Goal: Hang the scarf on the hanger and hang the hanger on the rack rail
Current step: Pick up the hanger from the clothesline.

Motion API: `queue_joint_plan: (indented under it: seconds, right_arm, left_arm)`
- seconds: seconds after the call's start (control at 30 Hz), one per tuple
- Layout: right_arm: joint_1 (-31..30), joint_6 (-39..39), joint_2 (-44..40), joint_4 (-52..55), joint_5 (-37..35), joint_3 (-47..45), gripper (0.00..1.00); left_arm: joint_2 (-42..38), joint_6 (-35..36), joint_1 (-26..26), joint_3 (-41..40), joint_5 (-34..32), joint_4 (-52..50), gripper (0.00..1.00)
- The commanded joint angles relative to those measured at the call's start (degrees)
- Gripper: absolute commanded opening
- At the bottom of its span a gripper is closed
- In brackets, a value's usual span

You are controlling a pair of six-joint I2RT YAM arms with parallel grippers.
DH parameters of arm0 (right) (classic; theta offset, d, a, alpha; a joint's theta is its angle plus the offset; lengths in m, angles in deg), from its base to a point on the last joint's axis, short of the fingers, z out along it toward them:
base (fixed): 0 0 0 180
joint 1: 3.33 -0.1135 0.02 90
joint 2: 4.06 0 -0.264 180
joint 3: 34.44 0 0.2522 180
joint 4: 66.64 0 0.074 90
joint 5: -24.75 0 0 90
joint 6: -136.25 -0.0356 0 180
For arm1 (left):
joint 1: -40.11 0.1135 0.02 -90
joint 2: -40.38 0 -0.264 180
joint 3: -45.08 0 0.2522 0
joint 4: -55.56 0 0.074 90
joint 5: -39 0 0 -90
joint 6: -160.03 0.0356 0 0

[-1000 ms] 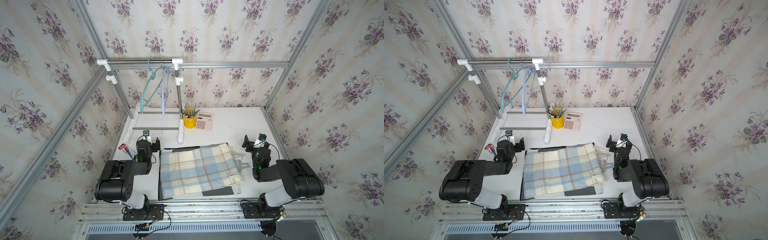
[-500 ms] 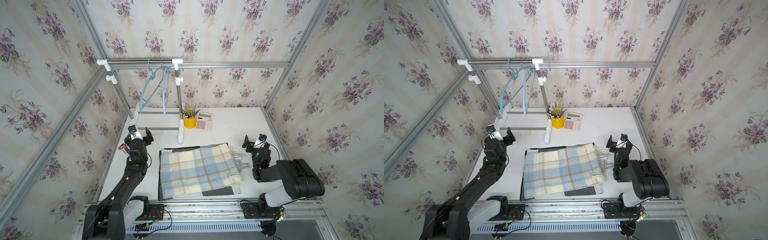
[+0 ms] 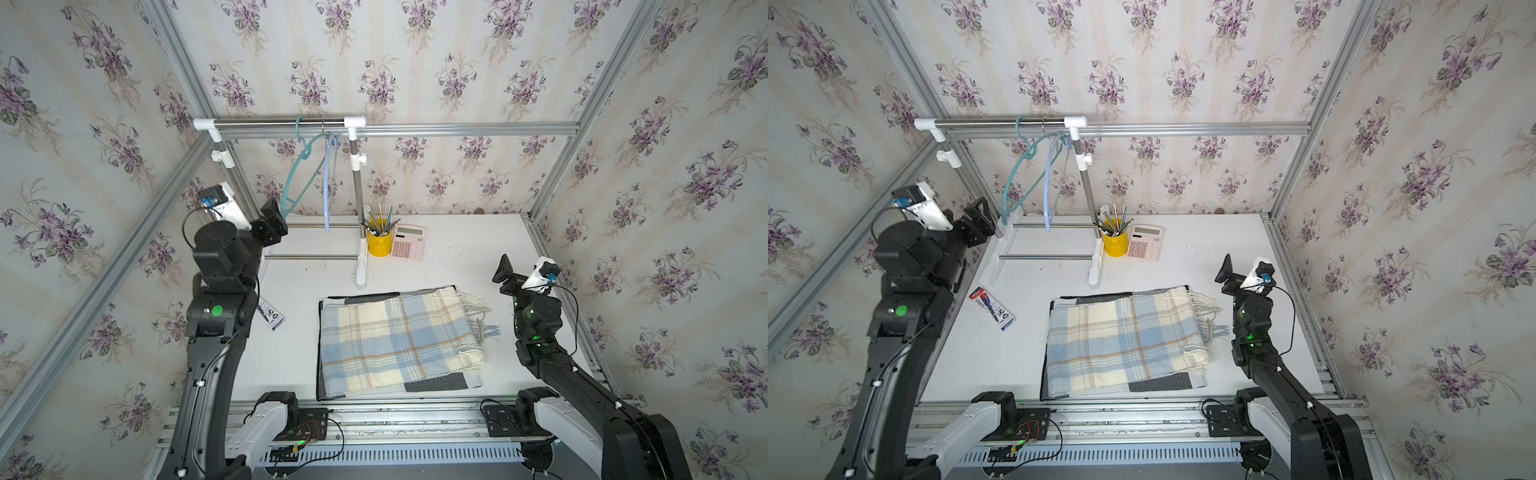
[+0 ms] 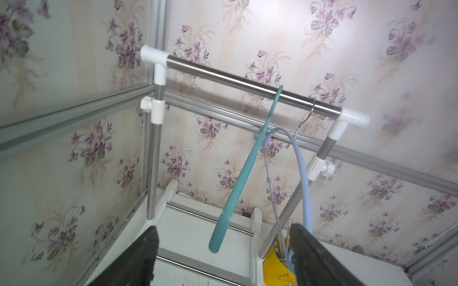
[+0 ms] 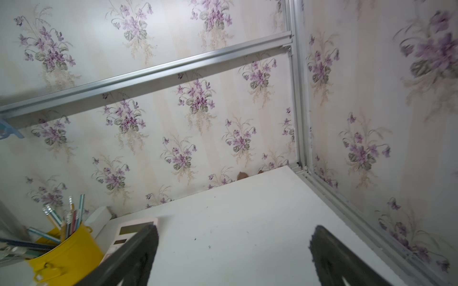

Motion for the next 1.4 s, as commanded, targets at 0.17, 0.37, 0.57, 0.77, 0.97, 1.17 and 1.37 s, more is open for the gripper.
queue_joint_plan:
  seconds: [0.17,0.37,0.57,0.77,0.97,1.17,1.37]
  right_arm:
    - [-0.06,-1.82,5.82,22.03,14.09,10.14,0.96]
    - [-0.15,-1.87,5.9,24.94,16.64,10.87,0.96]
    - [-0.15,-2.03,4.47,26.03,17.71,10.48,0.96]
    - [-0.15,-1.4,3.98,26.97,17.06,10.37,0.96]
    - [-0.14,-1.54,4.55,26.43,17.26,10.28,0.97]
    - [-0.15,-2.0,5.61,25.77,18.58,10.31,0.97]
    - [-0.15,-2.08,5.02,25.07,18.87,9.66,0.96]
  left_arm:
    - [30.68,14.93,0.16,40.65,10.15,-31.58,0.81]
    - [45.57,19.04,0.11,58.81,7.69,-41.25,0.78]
    - [49.65,20.85,0.13,59.1,10.37,-41.08,0.64]
    - [50.86,19.3,-0.02,60.59,12.48,-41.48,0.33]
    - [49.42,19.31,-0.11,60.64,11.15,-40.19,0.0]
    - [44.74,17.49,-0.23,58.11,8.18,-36.7,0.0]
    - [30.38,14.7,-0.2,44.5,1.46,-26.99,0.0]
